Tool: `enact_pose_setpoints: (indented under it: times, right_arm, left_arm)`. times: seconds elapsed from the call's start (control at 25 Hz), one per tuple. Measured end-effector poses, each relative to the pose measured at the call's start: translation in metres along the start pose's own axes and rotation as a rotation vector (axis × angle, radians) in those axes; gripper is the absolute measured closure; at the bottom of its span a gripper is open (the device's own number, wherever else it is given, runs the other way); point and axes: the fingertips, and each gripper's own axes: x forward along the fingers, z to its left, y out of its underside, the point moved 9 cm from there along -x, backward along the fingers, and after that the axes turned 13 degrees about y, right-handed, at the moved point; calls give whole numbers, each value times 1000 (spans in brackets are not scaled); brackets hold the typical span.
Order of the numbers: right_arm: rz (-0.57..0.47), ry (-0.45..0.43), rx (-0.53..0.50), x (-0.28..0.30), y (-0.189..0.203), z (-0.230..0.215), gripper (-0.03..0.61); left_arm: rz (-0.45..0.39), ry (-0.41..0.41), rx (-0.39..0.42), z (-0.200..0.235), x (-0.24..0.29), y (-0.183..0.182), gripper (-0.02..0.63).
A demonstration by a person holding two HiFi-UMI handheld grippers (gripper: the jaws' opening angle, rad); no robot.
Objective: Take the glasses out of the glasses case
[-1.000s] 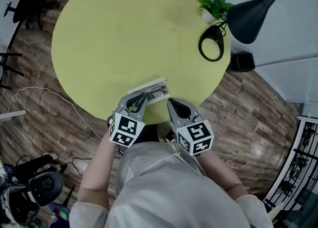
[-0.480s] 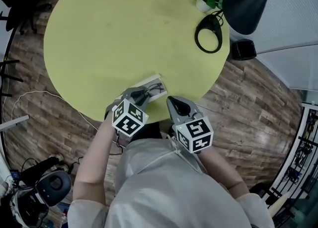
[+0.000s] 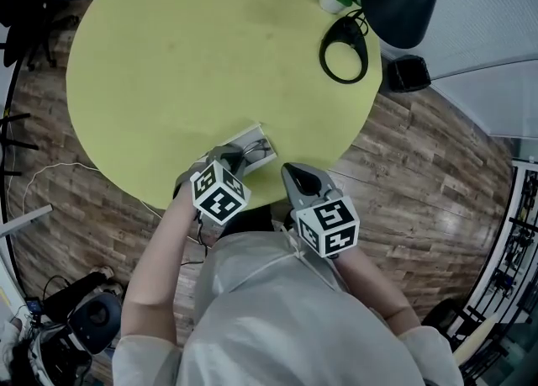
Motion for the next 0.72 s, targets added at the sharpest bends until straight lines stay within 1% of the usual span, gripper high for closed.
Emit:
enact_pose_setpoints:
  times: [0.24,0.48,0.72]
  right_arm:
    - [-1,13,11,-1,1,-1,579]
    - [-7,25,17,-5,-1,-4,578]
    - [-21,31,15,-12,-1,-6,579]
  left_arm:
    - [20,18,28,0,3,0,594]
    - [17,26,65,-2,3,-1,597]
    - [3,-22,106,-7,-7,-5,597]
